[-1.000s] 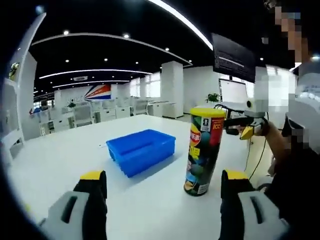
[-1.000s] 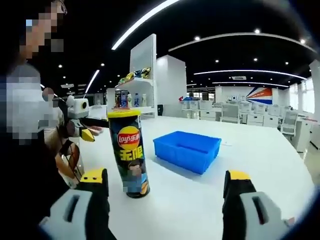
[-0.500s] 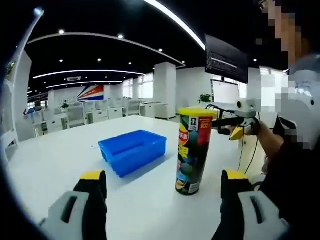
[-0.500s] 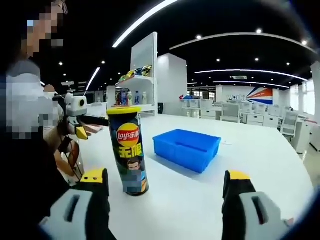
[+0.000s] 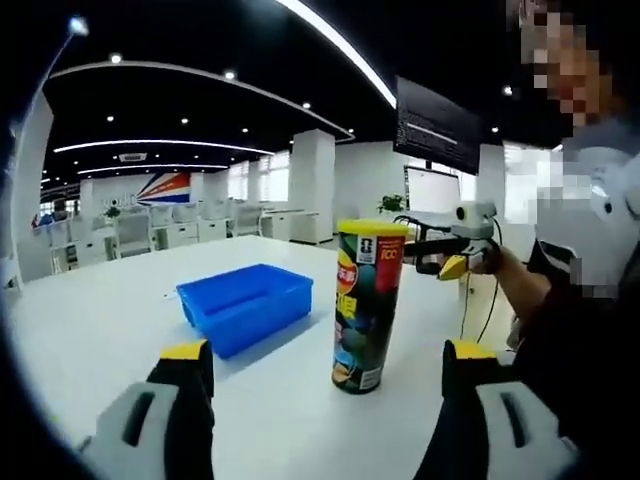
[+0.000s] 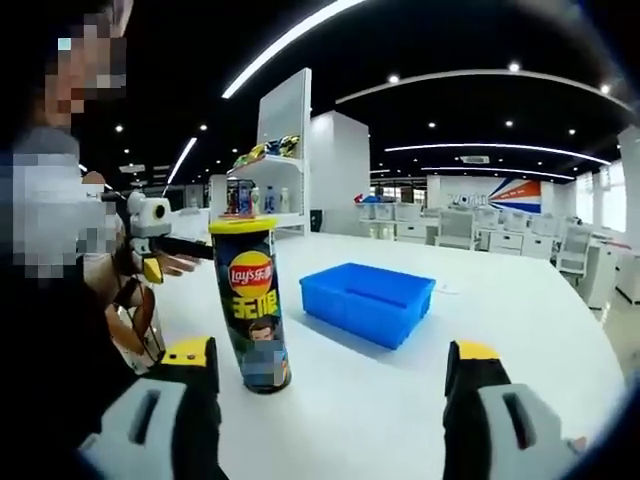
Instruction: Open the lid of the chip container on the table, take out the chips, place them into the box in front of the container, and close the lid
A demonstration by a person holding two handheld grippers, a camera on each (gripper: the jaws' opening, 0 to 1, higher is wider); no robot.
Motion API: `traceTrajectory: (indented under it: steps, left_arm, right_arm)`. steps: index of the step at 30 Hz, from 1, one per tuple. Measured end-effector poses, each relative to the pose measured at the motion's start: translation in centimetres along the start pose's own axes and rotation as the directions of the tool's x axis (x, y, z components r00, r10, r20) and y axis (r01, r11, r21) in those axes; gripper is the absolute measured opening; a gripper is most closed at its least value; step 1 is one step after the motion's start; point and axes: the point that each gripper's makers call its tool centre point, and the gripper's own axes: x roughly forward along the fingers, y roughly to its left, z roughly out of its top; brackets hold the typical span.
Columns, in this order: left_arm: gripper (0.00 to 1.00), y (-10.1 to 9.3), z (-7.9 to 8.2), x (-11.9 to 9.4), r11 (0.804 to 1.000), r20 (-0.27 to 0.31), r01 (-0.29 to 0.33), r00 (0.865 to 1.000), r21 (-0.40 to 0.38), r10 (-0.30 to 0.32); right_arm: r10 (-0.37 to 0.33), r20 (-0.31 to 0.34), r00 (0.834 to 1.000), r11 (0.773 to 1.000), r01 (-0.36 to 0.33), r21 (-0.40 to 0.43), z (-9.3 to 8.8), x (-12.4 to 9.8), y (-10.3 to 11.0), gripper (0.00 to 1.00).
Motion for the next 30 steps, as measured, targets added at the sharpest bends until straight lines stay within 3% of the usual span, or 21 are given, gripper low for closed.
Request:
traceTrajectory:
  steps: [4, 6, 16, 19, 24, 30]
  left_arm:
    - [0.95, -0.3, 0.0, 0.3, 0.999, 0.004, 0.024, 1.0, 0.027, -0.024]
    - [0.95, -0.8, 0.5, 0.6, 0.995, 0.028, 0.045, 0.998, 0.094, -0.048]
    - [0.95, -1.8, 1.0, 2.6, 0.983, 0.059, 0.13, 0.989, 0.127, -0.139]
    - [0.95, -2.9, 1.2, 3.3, 0.97, 0.083, 0.209, 0.972, 0.125, -0.22]
    - [0.95, -2.9, 1.2, 4.9, 0.963, 0.113, 0.245, 0.96, 0.11, -0.257]
    - [0.95, -3.7, 0.5, 6.6, 0.951, 0.099, 0.282, 0.95, 0.127, -0.295]
  right_arm:
    - [0.004, 0.0, 1.0, 1.0, -0.004, 0.003, 0.1, 0.1, 0.1, 0.88]
    - [0.006, 0.001, 1.0, 1.0, -0.006, 0.004, 0.1, 0.1, 0.2, 0.88]
    - [0.009, 0.003, 1.0, 1.0, -0.009, -0.001, 0.5, 0.1, 0.6, 0.87]
    - [0.012, 0.003, 1.0, 1.0, -0.012, -0.004, 0.6, 0.1, 0.7, 0.87]
    - [0.012, 0.0, 1.0, 1.0, -0.012, -0.011, 0.7, 0.0, 0.7, 0.87]
    - [0.009, 0.003, 1.0, 1.0, -0.009, -0.013, 0.9, -0.2, 0.7, 0.87]
